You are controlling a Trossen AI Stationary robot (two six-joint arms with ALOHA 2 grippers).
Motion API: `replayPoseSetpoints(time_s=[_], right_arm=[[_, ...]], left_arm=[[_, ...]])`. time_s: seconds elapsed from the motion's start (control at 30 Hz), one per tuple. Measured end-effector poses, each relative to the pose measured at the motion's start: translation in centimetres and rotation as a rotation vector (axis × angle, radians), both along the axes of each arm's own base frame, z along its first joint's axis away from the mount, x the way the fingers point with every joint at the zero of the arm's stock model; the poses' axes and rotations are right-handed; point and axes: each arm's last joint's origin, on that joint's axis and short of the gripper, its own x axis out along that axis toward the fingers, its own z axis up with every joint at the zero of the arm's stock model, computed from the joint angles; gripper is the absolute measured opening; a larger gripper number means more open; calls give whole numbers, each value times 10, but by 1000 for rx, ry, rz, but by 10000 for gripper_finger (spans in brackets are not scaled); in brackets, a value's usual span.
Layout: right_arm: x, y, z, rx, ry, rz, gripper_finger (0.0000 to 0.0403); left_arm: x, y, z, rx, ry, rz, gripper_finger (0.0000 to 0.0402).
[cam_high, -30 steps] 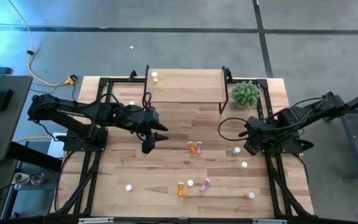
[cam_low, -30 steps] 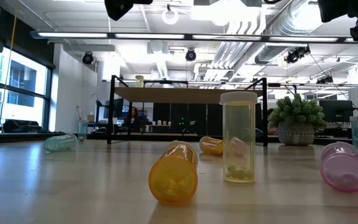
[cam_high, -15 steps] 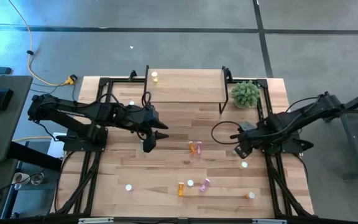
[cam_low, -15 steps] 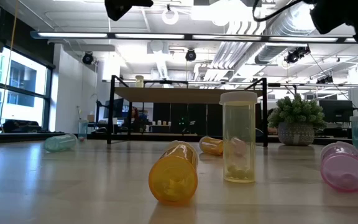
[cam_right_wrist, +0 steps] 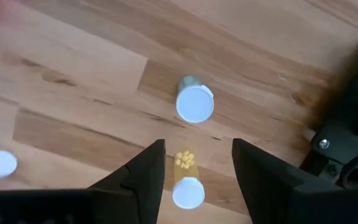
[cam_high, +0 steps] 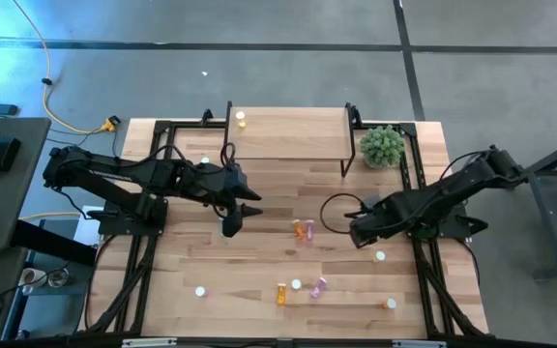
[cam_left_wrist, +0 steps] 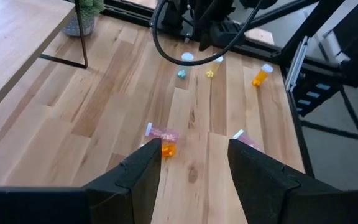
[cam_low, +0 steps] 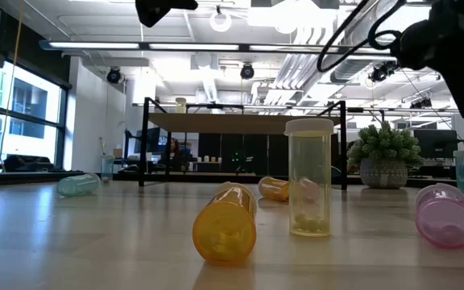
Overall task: Pick and place medicine bottles onto shelf by color
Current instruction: Put the right blue pill bottle on the shelf
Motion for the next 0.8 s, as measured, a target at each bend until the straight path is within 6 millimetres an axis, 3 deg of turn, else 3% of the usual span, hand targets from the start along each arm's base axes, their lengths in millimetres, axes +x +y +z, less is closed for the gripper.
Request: replayPoseSetpoints(time_s=[0.8], right_arm=[[30,8,-49,-120,139,-120,177]], left_arm=[[-4,0,-5,19,69,-13,174]])
